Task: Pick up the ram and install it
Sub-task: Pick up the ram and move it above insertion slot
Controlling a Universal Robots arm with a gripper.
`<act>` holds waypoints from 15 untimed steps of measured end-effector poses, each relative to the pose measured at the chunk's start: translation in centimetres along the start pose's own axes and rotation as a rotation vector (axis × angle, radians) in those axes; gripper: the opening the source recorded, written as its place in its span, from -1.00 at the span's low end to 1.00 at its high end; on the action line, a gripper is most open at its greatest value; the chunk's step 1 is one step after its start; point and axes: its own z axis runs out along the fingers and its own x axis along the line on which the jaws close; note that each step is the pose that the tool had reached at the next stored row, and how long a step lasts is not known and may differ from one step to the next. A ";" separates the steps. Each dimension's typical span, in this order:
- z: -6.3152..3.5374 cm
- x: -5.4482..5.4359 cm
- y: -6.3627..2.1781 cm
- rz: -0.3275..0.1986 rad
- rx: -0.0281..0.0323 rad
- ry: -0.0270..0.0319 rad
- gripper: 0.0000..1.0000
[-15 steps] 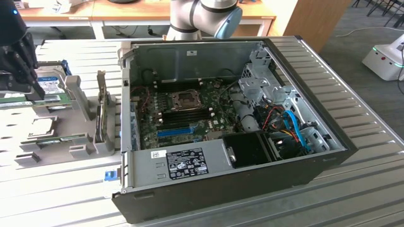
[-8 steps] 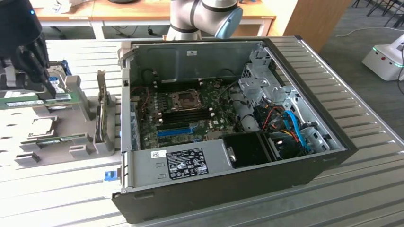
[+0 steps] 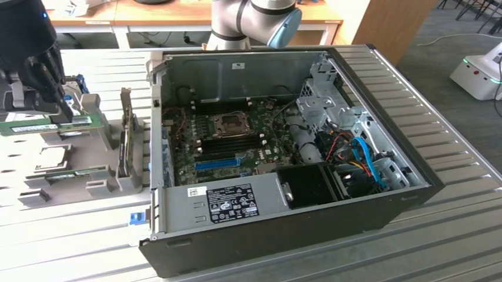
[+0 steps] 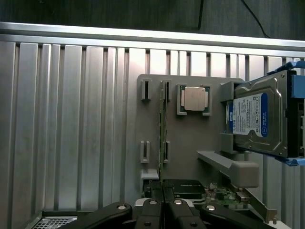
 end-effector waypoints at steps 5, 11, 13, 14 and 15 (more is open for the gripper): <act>-0.41 0.0 -0.01 0.000 0.0000 0.0001 -0.76; -1.12 -0.1 -0.09 0.000 0.0000 0.0000 -0.76; -1.19 -0.1 -0.10 0.000 0.0001 -0.0002 -0.76; -1.19 -0.1 -0.10 0.000 0.0002 -0.0001 -0.76; -1.19 -0.1 -0.11 0.000 0.0001 -0.0001 -0.76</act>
